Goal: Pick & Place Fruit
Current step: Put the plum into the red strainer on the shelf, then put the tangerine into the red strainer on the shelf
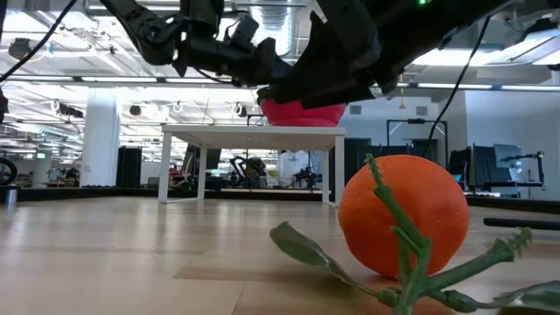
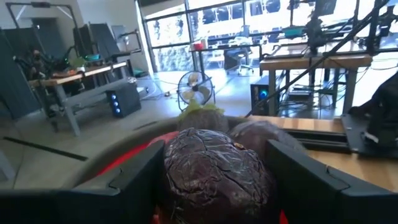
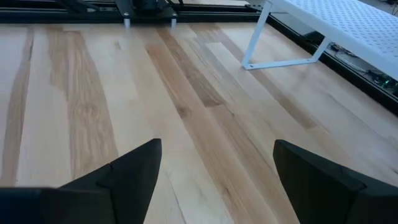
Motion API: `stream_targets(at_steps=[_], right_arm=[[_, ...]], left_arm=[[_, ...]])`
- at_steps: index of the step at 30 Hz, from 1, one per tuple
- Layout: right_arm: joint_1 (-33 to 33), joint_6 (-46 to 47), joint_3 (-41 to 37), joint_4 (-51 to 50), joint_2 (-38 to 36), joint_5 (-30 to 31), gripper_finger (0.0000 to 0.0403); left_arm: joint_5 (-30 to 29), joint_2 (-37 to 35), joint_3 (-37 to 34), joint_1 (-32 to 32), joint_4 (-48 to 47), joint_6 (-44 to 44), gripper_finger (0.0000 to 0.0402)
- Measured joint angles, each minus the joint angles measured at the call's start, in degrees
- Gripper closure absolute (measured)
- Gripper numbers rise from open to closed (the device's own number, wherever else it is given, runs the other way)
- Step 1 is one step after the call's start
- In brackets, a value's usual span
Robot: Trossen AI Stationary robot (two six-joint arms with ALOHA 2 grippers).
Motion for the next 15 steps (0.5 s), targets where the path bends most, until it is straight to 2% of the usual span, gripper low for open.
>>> stream_targets(at_steps=[7, 11, 15], right_arm=[[0.1, 0.0, 0.0, -0.1, 0.0, 0.0, 0.0098], [0.0, 0.1, 0.0, -0.1, 0.0, 0.0, 0.0098], [0.1, 0.2, 0.0, -0.1, 0.0, 0.0, 0.0098]], left_arm=[[0.4, 0.8, 0.0, 1.0, 1.5, 0.0, 0.0107], [5.1, 0.8, 0.0, 1.6, 2.2, -0.3, 0.0076], [6.0, 0.5, 0.0, 1.7, 2.3, -0.8, 0.0052]])
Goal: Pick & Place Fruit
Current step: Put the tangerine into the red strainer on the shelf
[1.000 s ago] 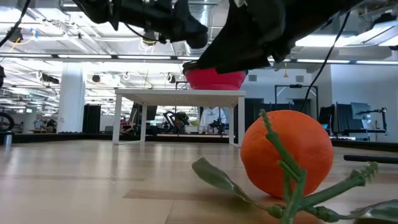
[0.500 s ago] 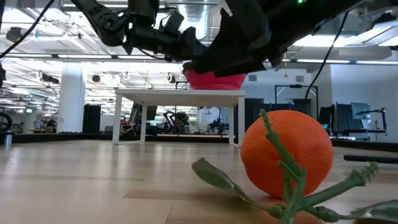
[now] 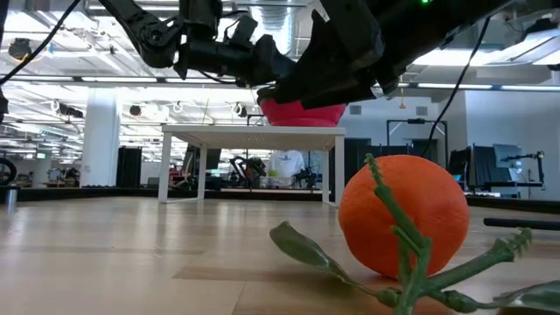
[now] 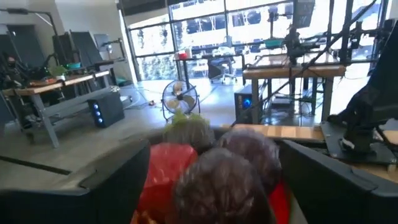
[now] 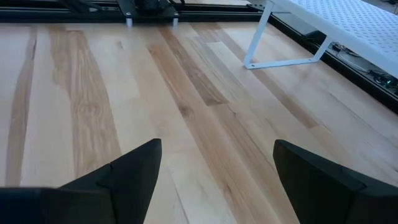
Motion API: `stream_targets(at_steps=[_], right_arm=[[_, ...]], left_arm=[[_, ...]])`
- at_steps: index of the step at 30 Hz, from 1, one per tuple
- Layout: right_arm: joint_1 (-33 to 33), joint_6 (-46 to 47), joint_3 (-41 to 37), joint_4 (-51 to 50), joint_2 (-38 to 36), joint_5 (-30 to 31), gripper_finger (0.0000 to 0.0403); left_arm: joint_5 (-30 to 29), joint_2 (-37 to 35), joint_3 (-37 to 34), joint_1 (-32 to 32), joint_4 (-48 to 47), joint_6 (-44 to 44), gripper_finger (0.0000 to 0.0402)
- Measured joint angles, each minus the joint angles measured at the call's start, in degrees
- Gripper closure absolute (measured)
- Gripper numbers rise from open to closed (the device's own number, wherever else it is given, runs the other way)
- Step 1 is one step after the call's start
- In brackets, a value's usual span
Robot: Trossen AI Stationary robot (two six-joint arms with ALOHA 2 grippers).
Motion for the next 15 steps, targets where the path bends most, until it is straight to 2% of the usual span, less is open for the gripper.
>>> stream_targets(at_steps=[6, 9, 11, 15], right_arm=[[0.0, 0.0, 0.0, 0.0, 0.0, -0.3, 0.0098], [-0.1, -0.3, 0.0, 0.0, 0.0, -4.7, 0.0098], [-0.5, -2.6, 0.0, 0.0, 0.0, -12.7, 0.0098], [-1.6, -5.9, 0.7, 0.1, 0.1, -36.8, 0.0098]], left_arm=[[0.9, -5.8, 0.0, -3.1, -0.8, -0.2, 0.0039], [3.0, -10.9, -0.1, -6.4, -5.4, -0.1, 0.0043], [3.9, -14.5, -0.9, -9.0, -9.5, -0.2, 0.0049], [4.2, -20.7, -4.2, -14.8, -18.0, -0.2, 0.0064]])
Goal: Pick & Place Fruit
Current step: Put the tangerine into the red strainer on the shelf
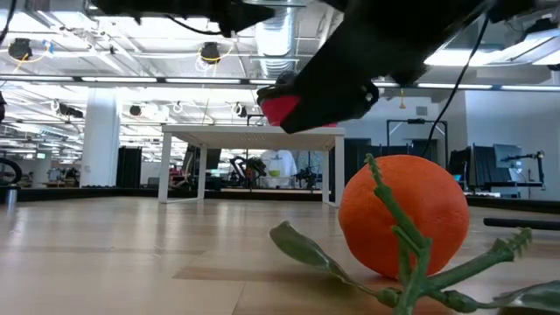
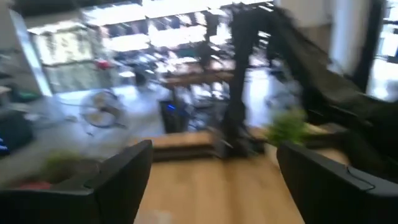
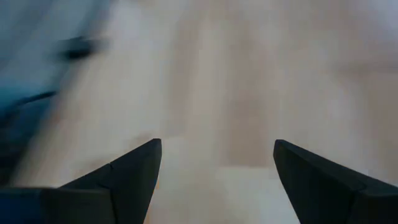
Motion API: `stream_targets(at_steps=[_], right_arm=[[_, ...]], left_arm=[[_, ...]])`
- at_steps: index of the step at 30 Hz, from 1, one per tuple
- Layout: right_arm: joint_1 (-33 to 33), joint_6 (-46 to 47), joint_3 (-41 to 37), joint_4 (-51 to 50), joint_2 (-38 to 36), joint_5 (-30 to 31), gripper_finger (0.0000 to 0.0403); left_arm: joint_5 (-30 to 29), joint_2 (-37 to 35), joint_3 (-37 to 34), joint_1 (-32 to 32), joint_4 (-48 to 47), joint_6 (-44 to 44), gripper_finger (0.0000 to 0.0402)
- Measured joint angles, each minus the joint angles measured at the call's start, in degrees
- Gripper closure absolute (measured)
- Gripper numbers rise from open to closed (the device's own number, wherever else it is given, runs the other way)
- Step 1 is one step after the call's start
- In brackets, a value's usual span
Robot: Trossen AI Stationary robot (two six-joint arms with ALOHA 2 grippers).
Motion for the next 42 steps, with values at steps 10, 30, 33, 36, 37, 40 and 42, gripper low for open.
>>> stream_targets(at_steps=[10, 30, 33, 36, 37, 40, 42], right_arm=[[3.3, -13.1, 0.2, 0.4, 0.0, -17.5, 0.0098], [3.8, -18.0, 8.0, -10.2, 8.9, -15.4, 0.0166], [3.8, -17.8, 8.0, -12.4, 8.8, -15.3, 0.0199], [3.8, -17.6, 8.0, -12.6, 8.8, -15.3, 0.0231], [3.7, -17.1, 8.0, -12.3, 8.8, -15.3, 0.0241], [2.8, -14.0, 7.9, -10.9, 8.8, -15.3, 0.0270], [2.0, -12.1, 7.1, -8.8, 8.8, -15.3, 0.0284]], left_arm=[[-2.9, -3.8, -14.8, -14.4, 0.2, -9.7, 0.0099], [-14.1, 8.2, -21.6, -27.5, 17.0, -21.0, 0.0109], [-14.1, 9.0, -21.6, -27.5, 17.6, -20.7, 0.0109], [-14.1, 9.0, -21.6, -27.5, 17.5, -20.7, 0.0109], [-14.1, 9.0, -21.6, -27.5, 17.5, -20.8, 0.0109], [-14.2, 9.0, -21.6, -27.5, 17.5, -21.0, 0.0109], [-14.2, 9.0, -21.6, -27.5, 17.5, -21.0, 0.0109]])
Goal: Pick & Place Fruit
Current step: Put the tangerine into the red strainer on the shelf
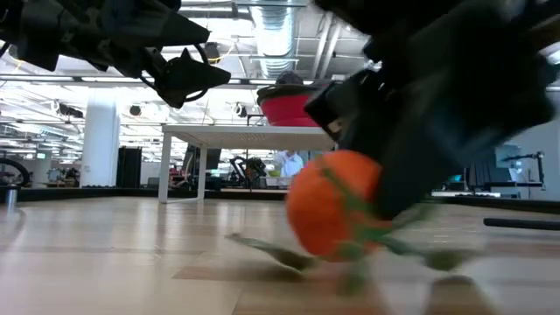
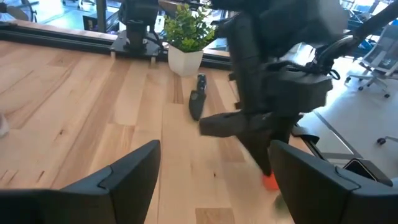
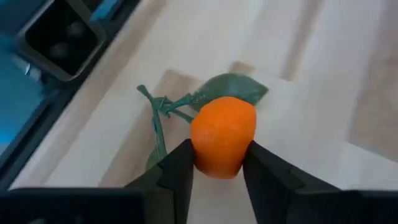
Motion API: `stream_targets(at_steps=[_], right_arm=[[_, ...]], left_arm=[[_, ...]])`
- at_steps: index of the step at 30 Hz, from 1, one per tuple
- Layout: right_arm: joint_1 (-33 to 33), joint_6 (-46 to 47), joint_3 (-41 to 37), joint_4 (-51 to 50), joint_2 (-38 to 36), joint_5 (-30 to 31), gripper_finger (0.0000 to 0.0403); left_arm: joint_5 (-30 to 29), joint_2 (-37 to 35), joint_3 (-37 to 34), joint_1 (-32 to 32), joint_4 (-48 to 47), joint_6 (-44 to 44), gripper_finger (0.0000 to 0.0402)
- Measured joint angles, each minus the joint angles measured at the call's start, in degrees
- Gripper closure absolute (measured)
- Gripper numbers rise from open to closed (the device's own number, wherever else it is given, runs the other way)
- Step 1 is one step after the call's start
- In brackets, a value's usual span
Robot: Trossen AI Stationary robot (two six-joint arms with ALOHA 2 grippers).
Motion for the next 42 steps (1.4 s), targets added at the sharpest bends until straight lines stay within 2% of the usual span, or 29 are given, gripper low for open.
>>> stream_targets(at_steps=[3, 7, 10, 16, 22, 27, 32, 36, 42], right_arm=[[-1.6, 4.6, -4.6, 8.4, 0.0, 0.0, 0.0294], [-4.2, 13.4, -12.2, 24.9, 0.0, 0.2, 0.0289], [-6.5, 20.3, -16.7, 34.3, 0.1, 1.7, 0.0280], [-10.8, 29.1, -21.9, 52.5, 0.1, 1.4, 0.0281], [-14.0, 30.2, -23.7, 69.6, 0.1, -0.5, 0.0282], [-15.8, 31.9, -23.7, 75.9, 0.1, -2.1, 0.0280], [-16.4, 32.0, -23.7, 76.3, 0.1, -2.2, 0.0281], [-16.4, 32.0, -23.7, 76.5, 0.1, -2.2, 0.0280], [-16.1, 32.0, -23.7, 76.6, 0.1, -2.2, 0.0278]], left_arm=[[0.0, 0.0, 0.0, -0.1, 0.1, 0.0, 0.0109], [0.0, 0.0, 0.0, -1.1, 0.7, 1.4, 0.0109], [-0.1, 0.0, 0.1, -3.8, 1.9, 8.0, 0.0109], [-2.1, 0.0, 2.8, -10.6, 1.9, 28.0, 0.0109], [-6.1, 0.0, 3.7, -11.6, 1.8, 30.7, 0.0109], [-8.8, 2.5, 4.2, -11.1, 4.7, 30.8, 0.0109], [-10.0, 7.7, 7.1, -10.9, 9.1, 30.7, 0.0126], [-11.5, 10.1, 9.3, -10.9, 9.5, 30.7, 0.0161], [-13.2, 9.0, 8.9, -11.0, 9.4, 30.6, 0.0230]])
